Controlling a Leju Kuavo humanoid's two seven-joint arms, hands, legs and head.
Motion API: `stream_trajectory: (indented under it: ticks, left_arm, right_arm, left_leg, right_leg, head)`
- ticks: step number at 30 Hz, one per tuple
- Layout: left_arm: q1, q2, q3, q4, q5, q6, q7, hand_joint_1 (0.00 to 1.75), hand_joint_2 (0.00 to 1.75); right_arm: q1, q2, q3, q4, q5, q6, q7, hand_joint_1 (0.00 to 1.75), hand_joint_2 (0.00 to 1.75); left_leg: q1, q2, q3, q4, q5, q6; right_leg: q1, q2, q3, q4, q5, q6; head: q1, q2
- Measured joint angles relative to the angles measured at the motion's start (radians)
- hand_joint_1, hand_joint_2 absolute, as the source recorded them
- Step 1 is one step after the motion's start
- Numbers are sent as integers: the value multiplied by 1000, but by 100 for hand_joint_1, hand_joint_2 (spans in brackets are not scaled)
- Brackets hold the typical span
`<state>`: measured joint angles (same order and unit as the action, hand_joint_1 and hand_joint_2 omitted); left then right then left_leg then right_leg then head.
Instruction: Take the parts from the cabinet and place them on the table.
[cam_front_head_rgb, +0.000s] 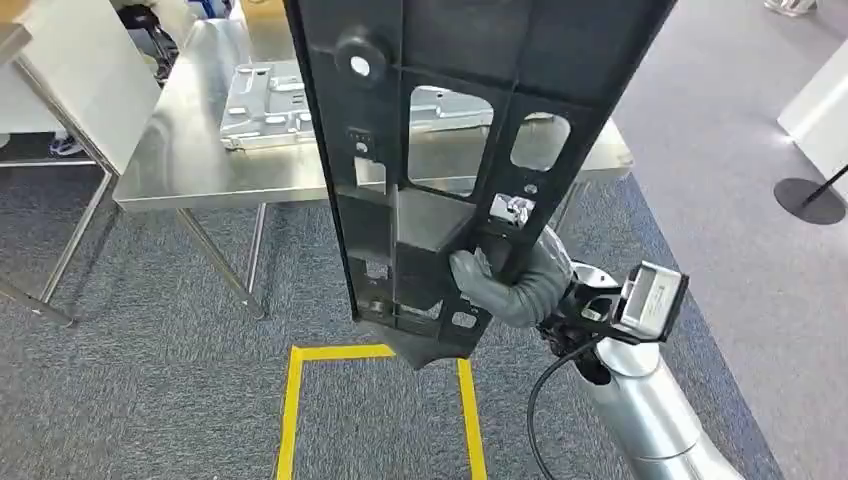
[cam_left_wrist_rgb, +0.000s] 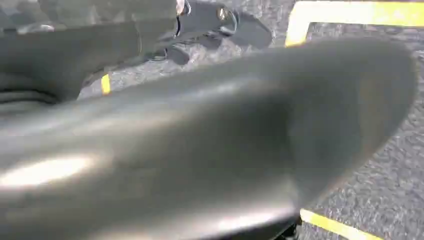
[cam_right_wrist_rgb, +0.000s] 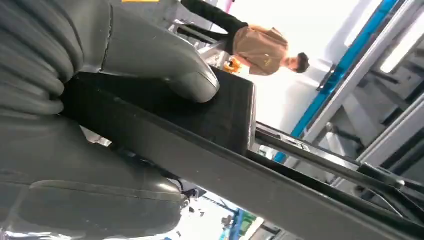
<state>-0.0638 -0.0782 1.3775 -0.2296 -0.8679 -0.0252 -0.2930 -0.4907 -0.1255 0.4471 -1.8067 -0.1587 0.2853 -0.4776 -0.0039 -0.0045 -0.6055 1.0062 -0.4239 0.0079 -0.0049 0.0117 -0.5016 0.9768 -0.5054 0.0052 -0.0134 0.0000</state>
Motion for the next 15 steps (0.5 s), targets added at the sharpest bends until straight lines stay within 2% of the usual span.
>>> stream_trajectory:
  ticks: [2,3,4,5,7,8,9,10,12,13,14,15]
  left_arm:
    - [2,0,0,0,0,0,0,0,0]
    - [2,0,0,0,0,0,0,0,0]
    - [1,0,0,0,0,0,-1,0,0]
    - [0,0,0,0,0,0,-1,0,0]
    - [-1,1,0,0,-1,0,-2,0,0]
    - [-1,1,0,0,-2,0,-2,0,0]
    - [1,1,0,0,-2,0,-2,0,0]
    - [2,1,0,0,-3,0,-2,0,0]
    - [1,0,0,0,-4,0,-2,0,0]
    - [3,0,0,0,-5,0,-2,0,0]
    - [0,0,0,0,-5,-1,-2,0,0]
    - [-2,0,0,0,-6,-1,-2,0,0]
  right_arm:
    - [3,0,-2,0,-1,0,-5,175,175]
    - [4,0,-3,-1,-1,0,-6,175,175]
    - [2,0,-6,-2,-3,1,-8,175,175]
    - [2,0,-8,-2,-3,1,-8,175,175]
    - [7,0,-12,-2,-5,1,-10,175,175]
    - [12,-1,-12,-2,-5,1,-10,175,175]
    - [18,-1,-13,-2,-6,1,-10,175,175]
    - [20,-1,-13,-2,-6,1,-11,175,175]
    - [19,-1,-15,-2,-7,2,-12,175,175]
    - [19,-2,-16,-2,-7,2,-14,175,175]
    - [19,-2,-16,-2,-9,2,-16,175,175]
    - [20,-2,-16,-2,-9,2,-16,175,175]
  left_leg:
    - [2,-1,5,-5,-8,14]
    - [8,-2,18,-14,-8,19]
    - [8,-2,26,-14,-12,25]
    - [8,-1,30,-14,-17,31]
    - [6,-2,39,-14,-28,34]
    - [5,-2,45,-13,-34,34]
    - [4,-2,55,-13,-42,34]
    - [4,-3,67,-13,-50,33]
    - [3,-3,93,-13,-68,28]
    - [4,-3,95,-14,-76,24]
    - [2,-4,97,-12,-80,18]
    - [4,-3,93,-15,-84,10]
  right_leg:
    - [1,-1,6,10,4,13]
    - [-1,-1,2,25,-5,18]
    - [-2,-3,-16,67,-18,21]
    - [-2,-3,-55,135,-44,22]
    - [-4,-4,-160,296,-113,30]
    - [-4,-4,-201,345,-120,31]
    - [-5,-4,-216,341,-99,30]
    - [-5,-5,-205,287,-50,30]
    - [-3,-6,-144,107,72,25]
    - [3,-11,-124,31,112,13]
    - [12,-13,-124,22,76,7]
    - [12,-12,-124,23,86,-1]
  head:
    - [0,0]
    - [-2,0]
    - [5,0]
    - [6,0]
    - [5,0]
    - [5,0]
    - [5,0]
    - [5,0]
    - [6,0]
    - [6,0]
    - [1,0]
    - [2,0]
